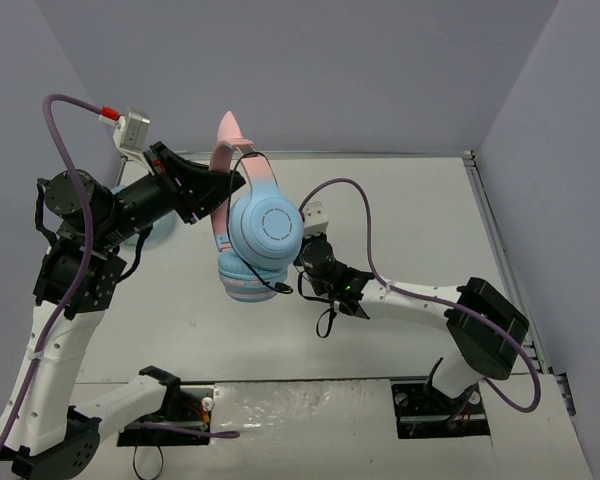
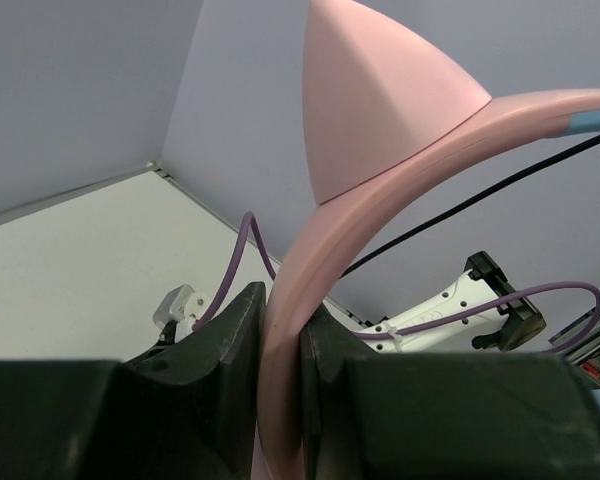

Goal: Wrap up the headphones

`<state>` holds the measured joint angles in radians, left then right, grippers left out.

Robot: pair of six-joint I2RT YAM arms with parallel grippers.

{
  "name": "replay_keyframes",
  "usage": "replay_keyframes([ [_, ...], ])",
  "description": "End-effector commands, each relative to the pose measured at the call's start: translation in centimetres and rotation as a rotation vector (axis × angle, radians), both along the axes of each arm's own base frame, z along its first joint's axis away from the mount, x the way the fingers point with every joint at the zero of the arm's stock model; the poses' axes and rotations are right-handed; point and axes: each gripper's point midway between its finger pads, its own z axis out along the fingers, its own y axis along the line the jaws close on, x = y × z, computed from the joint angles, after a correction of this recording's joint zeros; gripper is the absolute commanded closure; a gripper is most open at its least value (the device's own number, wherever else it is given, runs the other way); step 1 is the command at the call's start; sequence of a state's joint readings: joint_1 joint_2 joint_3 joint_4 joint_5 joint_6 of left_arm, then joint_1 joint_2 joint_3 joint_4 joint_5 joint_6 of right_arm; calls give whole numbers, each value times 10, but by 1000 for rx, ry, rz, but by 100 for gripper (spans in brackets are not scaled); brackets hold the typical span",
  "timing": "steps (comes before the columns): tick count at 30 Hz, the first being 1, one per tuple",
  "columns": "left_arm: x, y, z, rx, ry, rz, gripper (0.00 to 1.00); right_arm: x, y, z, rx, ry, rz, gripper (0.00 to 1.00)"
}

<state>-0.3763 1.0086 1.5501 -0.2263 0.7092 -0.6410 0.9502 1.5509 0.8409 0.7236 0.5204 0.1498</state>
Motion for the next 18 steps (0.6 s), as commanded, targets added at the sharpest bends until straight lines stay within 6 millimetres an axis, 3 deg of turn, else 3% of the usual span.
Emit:
replay_keyframes([
  [1,-9,5,52,-108,-138,0,100,-10,10,23,111,-42,-6,100],
  [7,3,2,56,-120,-137,13,100,-35,19,8,96,-8,28,100],
  [18,44,4,49,-142,-102,110,100,-77,21,-16,95,59,49,100],
])
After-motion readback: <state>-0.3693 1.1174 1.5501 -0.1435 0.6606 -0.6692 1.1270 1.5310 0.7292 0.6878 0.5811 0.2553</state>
